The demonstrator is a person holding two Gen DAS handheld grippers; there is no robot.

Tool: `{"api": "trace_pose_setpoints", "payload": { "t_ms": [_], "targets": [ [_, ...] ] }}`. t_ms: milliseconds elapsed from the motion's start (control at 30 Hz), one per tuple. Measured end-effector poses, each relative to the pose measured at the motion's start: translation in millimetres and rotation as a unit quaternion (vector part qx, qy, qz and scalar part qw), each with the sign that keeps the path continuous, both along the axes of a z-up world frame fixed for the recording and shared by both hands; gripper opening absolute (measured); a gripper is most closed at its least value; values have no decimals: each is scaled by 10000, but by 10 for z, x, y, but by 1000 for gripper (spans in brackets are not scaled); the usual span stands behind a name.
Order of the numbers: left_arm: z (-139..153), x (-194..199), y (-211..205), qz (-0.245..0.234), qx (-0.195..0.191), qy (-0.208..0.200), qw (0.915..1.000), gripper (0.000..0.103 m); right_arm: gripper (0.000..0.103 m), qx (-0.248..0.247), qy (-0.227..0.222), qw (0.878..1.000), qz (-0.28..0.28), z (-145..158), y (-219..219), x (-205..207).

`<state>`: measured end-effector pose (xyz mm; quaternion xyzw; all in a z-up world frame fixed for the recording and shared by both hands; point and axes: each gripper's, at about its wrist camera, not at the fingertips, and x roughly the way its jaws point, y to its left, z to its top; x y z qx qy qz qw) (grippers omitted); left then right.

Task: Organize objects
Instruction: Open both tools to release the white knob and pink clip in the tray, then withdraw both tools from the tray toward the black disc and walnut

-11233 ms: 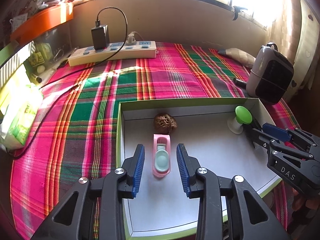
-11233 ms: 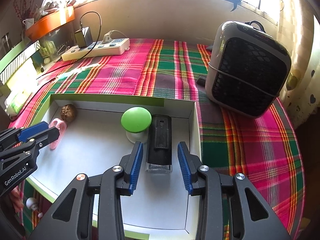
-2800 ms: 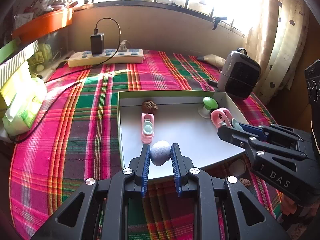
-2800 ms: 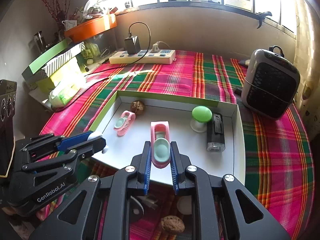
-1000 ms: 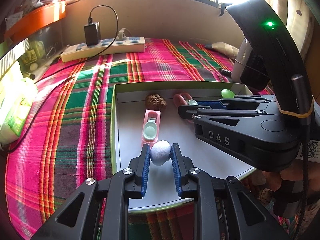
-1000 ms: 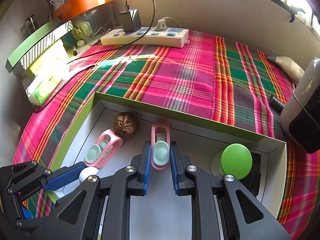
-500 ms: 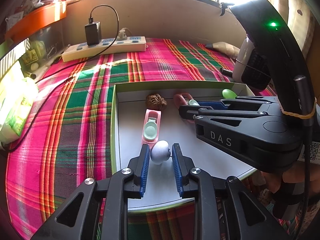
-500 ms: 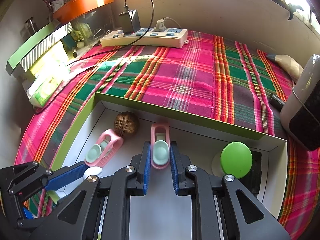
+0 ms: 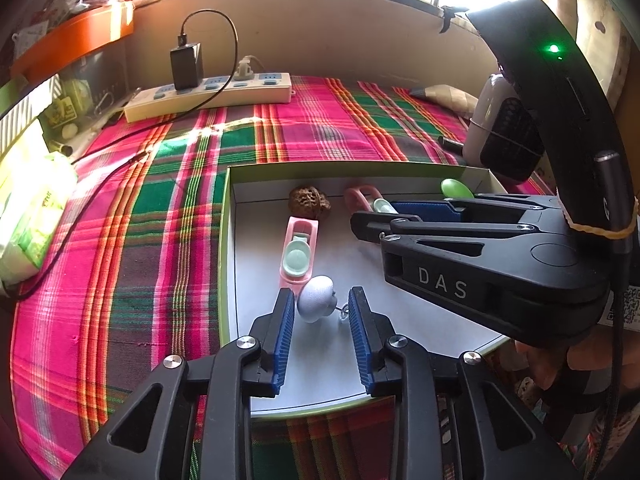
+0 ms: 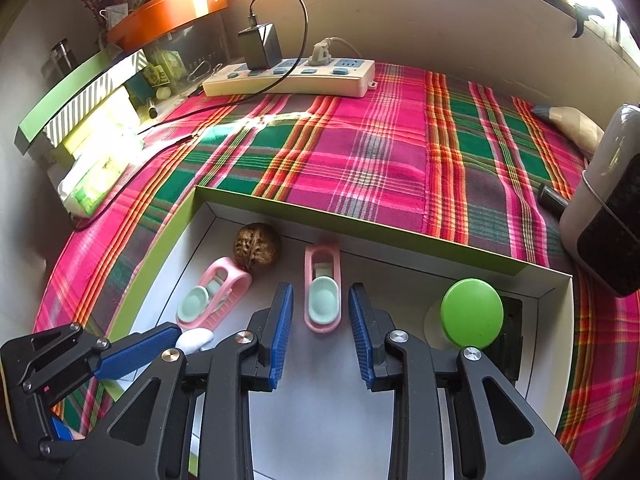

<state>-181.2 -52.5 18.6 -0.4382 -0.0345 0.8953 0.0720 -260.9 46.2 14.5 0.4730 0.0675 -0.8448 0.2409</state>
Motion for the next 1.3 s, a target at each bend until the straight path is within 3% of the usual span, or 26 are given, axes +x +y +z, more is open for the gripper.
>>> {"api": "trace_pose_setpoints", "payload": {
  "t_ms": [400,1300],
  "targets": [
    [62,117,-22,120,-44,53,9999,31,36,-65,108,9999,-71,96,58,120],
    [251,572,13,125,39,309,9994,32,36,-205,508,9976,-417,306,341,732]
  ]
}}
